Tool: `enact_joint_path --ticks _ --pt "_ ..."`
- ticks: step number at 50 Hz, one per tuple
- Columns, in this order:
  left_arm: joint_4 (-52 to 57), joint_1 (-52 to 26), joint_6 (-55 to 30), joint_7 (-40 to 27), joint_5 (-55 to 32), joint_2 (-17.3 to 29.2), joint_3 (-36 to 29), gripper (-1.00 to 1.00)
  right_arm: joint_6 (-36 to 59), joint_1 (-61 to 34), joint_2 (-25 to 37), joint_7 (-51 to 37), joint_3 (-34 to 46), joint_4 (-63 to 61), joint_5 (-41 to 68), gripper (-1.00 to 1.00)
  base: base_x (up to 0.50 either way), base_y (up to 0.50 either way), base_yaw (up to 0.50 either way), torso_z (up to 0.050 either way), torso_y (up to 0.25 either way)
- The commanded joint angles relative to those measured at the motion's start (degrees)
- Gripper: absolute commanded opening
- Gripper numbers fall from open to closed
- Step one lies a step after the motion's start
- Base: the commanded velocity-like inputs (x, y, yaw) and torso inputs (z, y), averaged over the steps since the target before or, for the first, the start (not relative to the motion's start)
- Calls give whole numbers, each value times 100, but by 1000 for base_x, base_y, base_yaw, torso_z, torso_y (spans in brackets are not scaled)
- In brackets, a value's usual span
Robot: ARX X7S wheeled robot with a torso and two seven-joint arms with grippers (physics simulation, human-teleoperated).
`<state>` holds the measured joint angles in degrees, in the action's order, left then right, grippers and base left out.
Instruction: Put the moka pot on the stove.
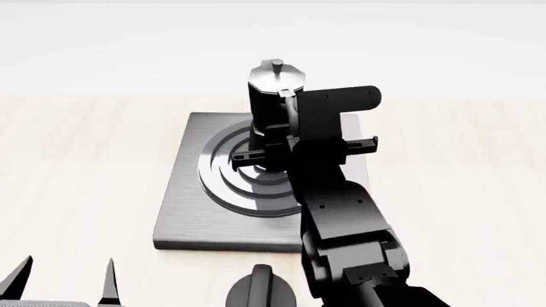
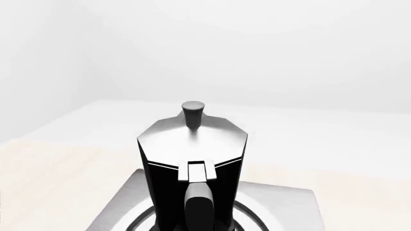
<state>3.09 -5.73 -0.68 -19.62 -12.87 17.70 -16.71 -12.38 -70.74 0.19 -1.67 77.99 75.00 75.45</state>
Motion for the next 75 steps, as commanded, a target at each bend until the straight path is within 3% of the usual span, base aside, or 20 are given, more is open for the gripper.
enact_joint_path --ticks 1,40,75 --pt "35 15 7 16 -25 11 2 100 -43 18 -18 11 -145 -3 -125 -100 0 0 0 0 0" --pt "39 15 24 -39 -65 55 -44 100 33 165 -18 31 -551 -1 -464 -100 0 0 0 1 1" --pt "16 25 69 -78 -88 87 -89 100 -114 329 -18 105 128 -1 339 -100 0 0 0 0 1"
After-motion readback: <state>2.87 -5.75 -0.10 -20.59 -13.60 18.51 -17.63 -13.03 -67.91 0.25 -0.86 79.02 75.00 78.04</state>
